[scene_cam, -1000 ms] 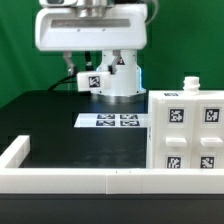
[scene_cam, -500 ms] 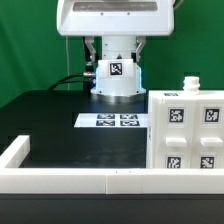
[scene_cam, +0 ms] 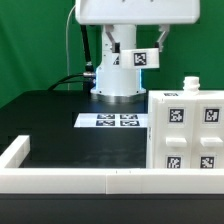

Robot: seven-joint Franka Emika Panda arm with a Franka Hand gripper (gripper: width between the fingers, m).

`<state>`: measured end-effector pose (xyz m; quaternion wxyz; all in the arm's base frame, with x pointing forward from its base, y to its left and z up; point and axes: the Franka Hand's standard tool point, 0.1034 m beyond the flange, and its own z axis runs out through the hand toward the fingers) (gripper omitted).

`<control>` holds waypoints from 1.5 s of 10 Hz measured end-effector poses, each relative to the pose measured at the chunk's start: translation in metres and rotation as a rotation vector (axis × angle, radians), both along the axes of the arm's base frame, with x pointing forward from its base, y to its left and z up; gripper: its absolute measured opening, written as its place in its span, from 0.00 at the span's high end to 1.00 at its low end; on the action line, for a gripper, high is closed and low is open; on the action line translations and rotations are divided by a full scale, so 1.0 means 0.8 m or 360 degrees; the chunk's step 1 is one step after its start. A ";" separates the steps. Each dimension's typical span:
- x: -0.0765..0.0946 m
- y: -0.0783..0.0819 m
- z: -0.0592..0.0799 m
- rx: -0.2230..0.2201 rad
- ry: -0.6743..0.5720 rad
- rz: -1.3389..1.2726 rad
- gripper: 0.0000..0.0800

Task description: Assemble cabinet

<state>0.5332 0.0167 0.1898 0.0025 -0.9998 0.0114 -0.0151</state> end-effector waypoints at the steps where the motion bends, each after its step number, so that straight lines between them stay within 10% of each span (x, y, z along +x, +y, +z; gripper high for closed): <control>1: 0.023 0.025 0.005 -0.0001 -0.0009 -0.0023 0.30; 5: 0.050 0.057 -0.001 -0.0007 -0.0007 0.0004 0.30; 10: 0.046 0.047 -0.008 -0.0013 0.0012 0.0060 0.30; 15: 0.096 0.061 -0.009 -0.0026 0.0021 0.0108 0.30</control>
Offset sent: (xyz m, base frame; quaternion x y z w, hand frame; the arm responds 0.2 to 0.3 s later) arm 0.0290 0.0198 0.0001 0.0005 -0.0235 0.0147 0.9996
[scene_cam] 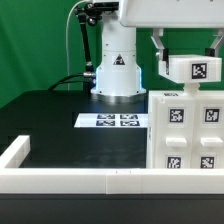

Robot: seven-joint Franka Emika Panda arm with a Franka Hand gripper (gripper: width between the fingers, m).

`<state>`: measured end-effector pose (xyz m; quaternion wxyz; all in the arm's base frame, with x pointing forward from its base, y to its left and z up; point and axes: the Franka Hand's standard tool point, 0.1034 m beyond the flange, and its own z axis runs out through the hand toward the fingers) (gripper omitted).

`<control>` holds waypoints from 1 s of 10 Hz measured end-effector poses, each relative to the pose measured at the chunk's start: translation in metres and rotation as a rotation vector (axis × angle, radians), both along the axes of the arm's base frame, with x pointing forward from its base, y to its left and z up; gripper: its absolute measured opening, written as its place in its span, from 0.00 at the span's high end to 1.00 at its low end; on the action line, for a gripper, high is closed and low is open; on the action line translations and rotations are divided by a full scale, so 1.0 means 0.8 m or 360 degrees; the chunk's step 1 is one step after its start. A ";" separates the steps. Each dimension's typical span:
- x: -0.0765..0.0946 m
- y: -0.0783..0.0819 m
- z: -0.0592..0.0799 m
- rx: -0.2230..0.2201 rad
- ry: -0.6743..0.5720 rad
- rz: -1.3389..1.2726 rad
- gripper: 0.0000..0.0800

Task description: Assemble cabinet

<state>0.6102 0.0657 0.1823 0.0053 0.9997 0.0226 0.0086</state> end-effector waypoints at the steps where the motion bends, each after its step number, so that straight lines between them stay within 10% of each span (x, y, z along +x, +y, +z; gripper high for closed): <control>1: 0.000 0.006 -0.001 0.0002 -0.0004 0.0004 0.30; 10: -0.001 0.013 -0.020 -0.0001 0.0005 0.0060 0.30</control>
Offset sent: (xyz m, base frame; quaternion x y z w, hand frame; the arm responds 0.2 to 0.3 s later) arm 0.0049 0.0131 -0.0034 0.0023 -0.0007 -0.0006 1.0000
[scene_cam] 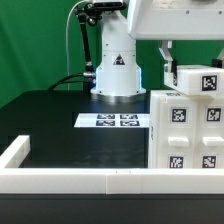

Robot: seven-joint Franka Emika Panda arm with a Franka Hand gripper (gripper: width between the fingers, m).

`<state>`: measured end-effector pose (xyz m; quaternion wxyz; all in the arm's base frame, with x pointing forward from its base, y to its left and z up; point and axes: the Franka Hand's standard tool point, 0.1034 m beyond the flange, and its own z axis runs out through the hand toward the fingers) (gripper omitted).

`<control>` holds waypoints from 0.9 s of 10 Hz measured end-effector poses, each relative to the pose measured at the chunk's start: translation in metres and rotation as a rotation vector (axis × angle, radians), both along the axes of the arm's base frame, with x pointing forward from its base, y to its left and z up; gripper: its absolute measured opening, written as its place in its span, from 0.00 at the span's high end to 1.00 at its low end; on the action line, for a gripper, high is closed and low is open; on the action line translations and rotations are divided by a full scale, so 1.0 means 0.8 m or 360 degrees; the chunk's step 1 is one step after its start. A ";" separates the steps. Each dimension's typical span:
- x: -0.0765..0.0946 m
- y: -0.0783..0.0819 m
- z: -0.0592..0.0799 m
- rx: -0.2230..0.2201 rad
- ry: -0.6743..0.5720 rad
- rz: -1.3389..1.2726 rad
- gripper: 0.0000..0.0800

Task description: Assemble cabinet

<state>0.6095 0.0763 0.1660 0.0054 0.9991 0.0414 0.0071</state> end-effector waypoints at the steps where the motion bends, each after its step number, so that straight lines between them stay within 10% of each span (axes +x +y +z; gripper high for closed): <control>1: 0.000 0.000 0.000 0.0000 0.0000 -0.0003 0.30; 9: 0.004 0.005 -0.001 0.0048 -0.0047 -0.1155 0.30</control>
Offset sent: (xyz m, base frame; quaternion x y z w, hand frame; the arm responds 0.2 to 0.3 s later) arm 0.0000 0.0000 0.0000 0.0000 0.0000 0.0650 0.9979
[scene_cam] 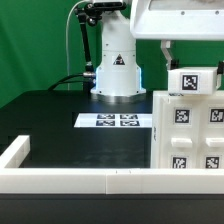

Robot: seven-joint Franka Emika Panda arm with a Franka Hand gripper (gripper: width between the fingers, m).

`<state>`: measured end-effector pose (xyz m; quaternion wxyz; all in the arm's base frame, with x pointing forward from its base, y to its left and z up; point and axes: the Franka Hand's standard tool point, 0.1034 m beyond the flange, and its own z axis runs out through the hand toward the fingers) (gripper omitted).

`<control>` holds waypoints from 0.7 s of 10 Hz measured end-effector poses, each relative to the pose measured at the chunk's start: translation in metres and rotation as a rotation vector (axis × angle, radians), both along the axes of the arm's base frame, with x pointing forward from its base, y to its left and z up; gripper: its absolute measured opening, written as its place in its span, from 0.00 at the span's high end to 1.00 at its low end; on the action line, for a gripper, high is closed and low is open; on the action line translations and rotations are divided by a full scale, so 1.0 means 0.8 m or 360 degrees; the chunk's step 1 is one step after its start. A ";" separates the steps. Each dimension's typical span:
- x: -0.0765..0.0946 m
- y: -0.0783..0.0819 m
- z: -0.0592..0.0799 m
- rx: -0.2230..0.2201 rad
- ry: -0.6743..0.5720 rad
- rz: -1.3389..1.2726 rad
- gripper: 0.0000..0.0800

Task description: Assemble cabinet

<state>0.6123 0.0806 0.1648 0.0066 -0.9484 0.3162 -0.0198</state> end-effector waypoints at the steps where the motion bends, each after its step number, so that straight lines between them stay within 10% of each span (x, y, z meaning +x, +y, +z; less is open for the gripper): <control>1: 0.000 0.001 0.000 0.0014 -0.0001 -0.0195 0.30; 7: 0.001 0.004 -0.001 0.0105 0.0006 -0.1352 0.30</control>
Offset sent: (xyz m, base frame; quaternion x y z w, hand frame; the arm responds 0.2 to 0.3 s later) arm -0.0044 -0.0069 -0.0045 -0.0026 0.0072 0.1692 0.9856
